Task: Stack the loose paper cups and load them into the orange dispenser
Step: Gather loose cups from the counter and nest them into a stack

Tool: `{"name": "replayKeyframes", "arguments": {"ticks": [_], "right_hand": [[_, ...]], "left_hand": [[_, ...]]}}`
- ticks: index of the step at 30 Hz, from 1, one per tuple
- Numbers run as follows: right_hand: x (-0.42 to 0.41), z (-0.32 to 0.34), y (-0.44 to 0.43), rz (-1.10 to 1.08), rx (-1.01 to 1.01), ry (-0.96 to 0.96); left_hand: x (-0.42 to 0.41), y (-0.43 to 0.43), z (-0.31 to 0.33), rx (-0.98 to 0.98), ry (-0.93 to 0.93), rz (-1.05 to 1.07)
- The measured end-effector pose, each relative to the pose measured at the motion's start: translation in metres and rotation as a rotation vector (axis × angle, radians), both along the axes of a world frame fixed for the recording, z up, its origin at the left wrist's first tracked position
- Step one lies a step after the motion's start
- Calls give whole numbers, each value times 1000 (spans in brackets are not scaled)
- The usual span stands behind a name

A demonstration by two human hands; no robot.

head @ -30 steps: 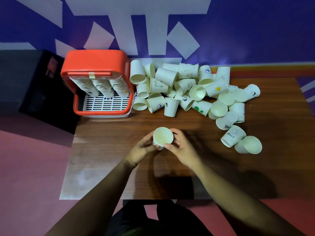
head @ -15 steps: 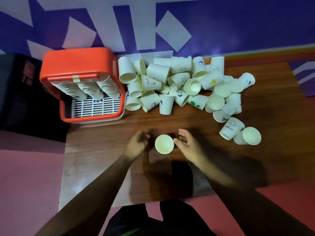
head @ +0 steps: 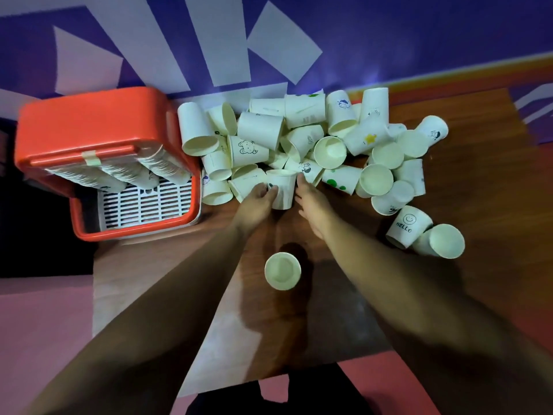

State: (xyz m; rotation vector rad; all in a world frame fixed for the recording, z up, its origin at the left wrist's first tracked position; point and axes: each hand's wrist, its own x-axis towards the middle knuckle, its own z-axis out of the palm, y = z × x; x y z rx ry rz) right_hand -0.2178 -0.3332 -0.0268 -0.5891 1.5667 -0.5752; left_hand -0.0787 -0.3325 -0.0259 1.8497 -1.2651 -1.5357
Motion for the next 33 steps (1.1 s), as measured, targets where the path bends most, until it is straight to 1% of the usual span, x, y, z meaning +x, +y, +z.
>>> {"name": "replayKeyframes", "arguments": {"ticks": [2,4,8,11,12,13,16,18,19,21,22,24,26,30,33], "right_hand": [[4,2,-2,-58,8,-92],[5,4,1,-59,-51,-138],[1,5,9,-29,-164,-135],[-9,8,14,84,-245,-98],[-14,10,12,118,-286,-42],[-18,11,9,158,-332,66],[-28,11,-8,260,-487,553],[-29,10,-18,200,-563,810],[-28,10,-22,128,-559,884],[-25,10,-34,2,-475,929],[-23,9,-40,-11,-416,941],[-25,5,-49,41,-362,1023],[-30,3,-54,105,-356,1085],[-37,1,-61,250,-315,1136],[-38,3,-69,281,-312,1173]], "left_hand": [[0,-4,-1,8,46,15],[1,-6,-3,19,68,44],[11,-1,-3,-24,196,120],[22,4,3,-69,212,113],[24,5,5,-88,217,108],[27,6,7,-100,244,112],[38,9,17,-117,299,124],[47,13,22,-124,333,155],[51,15,26,-136,354,168],[59,21,33,-158,379,164],[62,24,35,-168,385,153],[67,29,38,-179,402,142],[71,34,39,-173,407,151],[76,47,38,-122,424,184],[76,54,37,-117,412,182]]}}
